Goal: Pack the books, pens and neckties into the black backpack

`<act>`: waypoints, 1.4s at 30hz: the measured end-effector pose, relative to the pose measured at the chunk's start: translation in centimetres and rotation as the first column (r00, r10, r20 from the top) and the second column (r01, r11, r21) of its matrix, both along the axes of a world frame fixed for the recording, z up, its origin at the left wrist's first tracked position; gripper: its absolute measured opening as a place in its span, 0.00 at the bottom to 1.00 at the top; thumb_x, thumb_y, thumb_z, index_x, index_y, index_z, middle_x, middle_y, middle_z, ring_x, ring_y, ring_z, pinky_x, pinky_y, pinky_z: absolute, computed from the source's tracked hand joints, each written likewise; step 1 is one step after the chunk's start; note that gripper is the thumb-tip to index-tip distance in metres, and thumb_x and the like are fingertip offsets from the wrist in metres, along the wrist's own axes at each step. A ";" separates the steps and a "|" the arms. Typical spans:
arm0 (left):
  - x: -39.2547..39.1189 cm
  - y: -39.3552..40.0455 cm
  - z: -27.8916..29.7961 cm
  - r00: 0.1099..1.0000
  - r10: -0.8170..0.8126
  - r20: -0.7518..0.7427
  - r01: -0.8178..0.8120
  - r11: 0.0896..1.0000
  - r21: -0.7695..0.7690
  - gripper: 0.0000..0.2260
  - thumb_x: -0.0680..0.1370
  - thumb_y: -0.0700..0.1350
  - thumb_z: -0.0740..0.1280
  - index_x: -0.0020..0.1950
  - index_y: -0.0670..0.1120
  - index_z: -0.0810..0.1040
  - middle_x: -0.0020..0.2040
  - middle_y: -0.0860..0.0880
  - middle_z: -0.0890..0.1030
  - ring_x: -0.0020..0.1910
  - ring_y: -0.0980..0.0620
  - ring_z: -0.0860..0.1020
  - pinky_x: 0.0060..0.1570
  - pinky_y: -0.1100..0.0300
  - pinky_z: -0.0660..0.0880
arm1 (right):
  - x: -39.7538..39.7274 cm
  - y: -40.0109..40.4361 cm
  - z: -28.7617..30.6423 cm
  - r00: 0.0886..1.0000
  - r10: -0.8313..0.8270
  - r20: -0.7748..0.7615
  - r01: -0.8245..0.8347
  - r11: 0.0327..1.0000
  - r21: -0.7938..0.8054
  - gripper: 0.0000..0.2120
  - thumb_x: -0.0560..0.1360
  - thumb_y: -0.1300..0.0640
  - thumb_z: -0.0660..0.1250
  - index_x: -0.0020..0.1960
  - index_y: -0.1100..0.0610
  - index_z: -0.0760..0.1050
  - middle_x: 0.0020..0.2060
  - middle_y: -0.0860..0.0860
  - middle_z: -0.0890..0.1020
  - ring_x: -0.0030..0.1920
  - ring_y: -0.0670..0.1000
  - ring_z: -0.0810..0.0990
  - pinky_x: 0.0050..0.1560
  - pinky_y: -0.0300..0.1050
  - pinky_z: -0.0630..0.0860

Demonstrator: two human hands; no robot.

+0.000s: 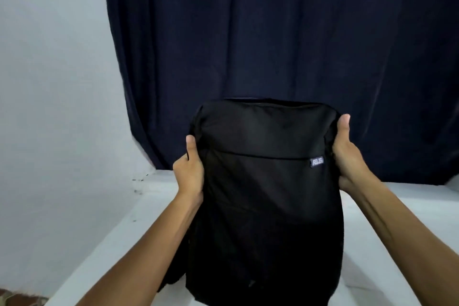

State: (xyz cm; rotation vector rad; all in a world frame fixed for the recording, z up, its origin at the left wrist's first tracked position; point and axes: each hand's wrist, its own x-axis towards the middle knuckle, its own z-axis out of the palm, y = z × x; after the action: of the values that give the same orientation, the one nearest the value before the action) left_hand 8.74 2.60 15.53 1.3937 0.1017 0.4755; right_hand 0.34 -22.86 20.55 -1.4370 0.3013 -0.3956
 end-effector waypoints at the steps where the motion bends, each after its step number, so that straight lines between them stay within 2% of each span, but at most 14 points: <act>1: 0.8 -1.5 -0.2 0.999 -0.023 -0.038 0.023 1.000 -0.008 0.25 0.78 0.66 0.57 0.40 0.44 0.69 0.35 0.45 0.68 0.34 0.50 0.68 0.33 0.59 0.67 | 0.4 -1.4 0.0 1.000 -0.016 -0.022 0.016 1.000 0.003 0.39 0.70 0.23 0.50 0.59 0.53 0.77 0.52 0.51 0.83 0.54 0.53 0.81 0.60 0.53 0.77; 9: 9.5 -14.2 -0.9 0.978 -0.112 -0.176 0.093 0.989 -0.113 0.29 0.75 0.70 0.60 0.31 0.47 0.60 0.29 0.49 0.65 0.30 0.51 0.66 0.35 0.56 0.67 | 7.6 -13.4 1.2 0.992 -0.115 -0.044 0.115 0.993 0.008 0.40 0.73 0.26 0.53 0.64 0.60 0.74 0.50 0.53 0.81 0.52 0.56 0.81 0.58 0.54 0.78; 12: 12.7 -16.4 -1.7 0.970 -0.098 -0.223 0.066 0.987 -0.149 0.30 0.72 0.72 0.61 0.31 0.47 0.59 0.30 0.50 0.65 0.32 0.50 0.67 0.38 0.54 0.68 | 11.0 -15.8 0.8 0.989 -0.150 -0.011 0.150 0.989 0.002 0.37 0.74 0.28 0.55 0.59 0.61 0.75 0.47 0.53 0.81 0.47 0.52 0.80 0.49 0.48 0.78; 15: 15.0 -17.9 -1.9 0.966 -0.081 -0.244 0.047 0.988 -0.144 0.30 0.72 0.72 0.61 0.31 0.47 0.59 0.29 0.50 0.64 0.31 0.51 0.65 0.38 0.54 0.67 | 13.5 -17.7 -0.2 0.980 -0.198 0.035 0.197 0.980 0.019 0.41 0.74 0.30 0.59 0.60 0.69 0.75 0.54 0.62 0.82 0.45 0.53 0.78 0.49 0.49 0.77; 18: 16.7 -18.4 -1.9 0.959 -0.108 -0.260 0.080 0.990 -0.116 0.28 0.73 0.71 0.61 0.33 0.47 0.63 0.33 0.48 0.69 0.33 0.50 0.69 0.39 0.55 0.69 | 15.1 -18.7 -1.2 0.978 -0.204 0.038 0.204 0.979 -0.001 0.40 0.76 0.33 0.59 0.66 0.71 0.70 0.57 0.65 0.80 0.49 0.58 0.80 0.46 0.46 0.77; 20: 16.9 -18.1 -1.8 0.945 -0.181 -0.272 0.157 0.981 -0.111 0.28 0.75 0.70 0.59 0.39 0.45 0.71 0.41 0.46 0.76 0.41 0.48 0.75 0.46 0.53 0.74 | 15.6 -19.2 -2.0 0.980 -0.191 0.046 0.193 0.981 -0.033 0.37 0.78 0.35 0.58 0.65 0.68 0.72 0.61 0.63 0.78 0.58 0.60 0.79 0.53 0.49 0.77; 23: 15.3 -17.3 -1.7 0.979 -0.178 -0.096 0.174 0.984 -0.043 0.23 0.81 0.63 0.56 0.61 0.47 0.75 0.59 0.48 0.78 0.59 0.48 0.76 0.61 0.54 0.72 | 14.2 -18.8 -3.6 0.962 -0.218 0.167 0.250 0.946 -0.205 0.26 0.80 0.37 0.56 0.68 0.55 0.71 0.63 0.54 0.76 0.64 0.54 0.75 0.63 0.47 0.72; 25: 12.4 -16.7 -2.6 0.971 -0.045 0.234 0.003 0.985 0.175 0.23 0.81 0.58 0.60 0.72 0.47 0.68 0.70 0.47 0.70 0.71 0.48 0.67 0.70 0.55 0.64 | 11.6 -17.6 -5.3 0.908 -0.256 0.333 0.379 0.840 -0.388 0.28 0.79 0.38 0.57 0.75 0.49 0.63 0.70 0.50 0.68 0.71 0.50 0.67 0.68 0.46 0.63; 28: 7.9 -16.8 -5.7 0.730 -0.218 0.647 -0.297 0.752 0.589 0.32 0.77 0.60 0.63 0.75 0.44 0.63 0.77 0.37 0.58 0.78 0.39 0.54 0.77 0.48 0.50 | 8.0 -14.3 -8.6 0.842 -0.152 0.518 0.501 0.577 -0.645 0.37 0.74 0.34 0.58 0.78 0.48 0.57 0.77 0.52 0.57 0.77 0.52 0.54 0.73 0.50 0.51; 30: 6.7 -17.3 -8.0 0.702 -0.407 0.585 -0.333 0.538 0.774 0.36 0.75 0.68 0.61 0.77 0.48 0.61 0.79 0.37 0.52 0.79 0.37 0.47 0.75 0.39 0.44 | 7.6 -12.5 -11.1 0.866 -0.127 0.483 0.490 0.402 -0.773 0.41 0.72 0.31 0.58 0.79 0.48 0.54 0.79 0.54 0.52 0.79 0.57 0.47 0.74 0.55 0.48; 33: 8.5 -17.7 -10.9 0.789 -0.454 0.413 -0.312 0.283 0.907 0.39 0.75 0.73 0.54 0.80 0.56 0.50 0.80 0.41 0.43 0.79 0.39 0.40 0.72 0.30 0.46 | 9.0 -12.1 -14.0 0.902 -0.158 0.401 0.426 0.179 -0.887 0.42 0.72 0.28 0.56 0.79 0.49 0.54 0.79 0.57 0.53 0.78 0.63 0.48 0.72 0.67 0.53; 37: 10.9 -18.1 -11.7 0.870 -0.418 0.261 -0.250 0.082 0.965 0.40 0.74 0.75 0.48 0.79 0.59 0.38 0.79 0.44 0.35 0.77 0.41 0.33 0.72 0.31 0.44 | 10.7 -13.4 -13.6 0.960 -0.149 0.239 0.264 0.180 -0.948 0.42 0.71 0.26 0.54 0.78 0.49 0.56 0.78 0.56 0.56 0.78 0.62 0.53 0.71 0.69 0.60; 40: 10.0 -18.0 -10.7 0.886 -0.422 0.192 -0.189 0.050 0.981 0.40 0.73 0.76 0.46 0.79 0.59 0.40 0.79 0.46 0.33 0.76 0.44 0.30 0.74 0.35 0.40 | 10.3 -14.0 -12.7 0.984 -0.116 0.135 0.157 0.211 -0.965 0.44 0.69 0.25 0.52 0.79 0.47 0.54 0.79 0.54 0.53 0.78 0.60 0.49 0.73 0.67 0.56; 42: 8.4 -17.0 -9.2 0.864 -0.477 0.164 -0.118 0.125 0.985 0.39 0.74 0.75 0.47 0.79 0.56 0.49 0.80 0.47 0.39 0.78 0.47 0.33 0.75 0.36 0.43 | 9.0 -13.5 -11.8 0.995 -0.061 0.085 0.098 0.266 -0.959 0.44 0.69 0.25 0.55 0.79 0.45 0.51 0.79 0.52 0.50 0.79 0.57 0.45 0.76 0.65 0.50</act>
State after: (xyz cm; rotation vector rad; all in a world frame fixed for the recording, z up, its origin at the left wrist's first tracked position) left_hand 17.14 -14.45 6.33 2.5529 -1.0232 0.6812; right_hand 9.31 -36.39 8.73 -2.6780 0.0623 -0.7682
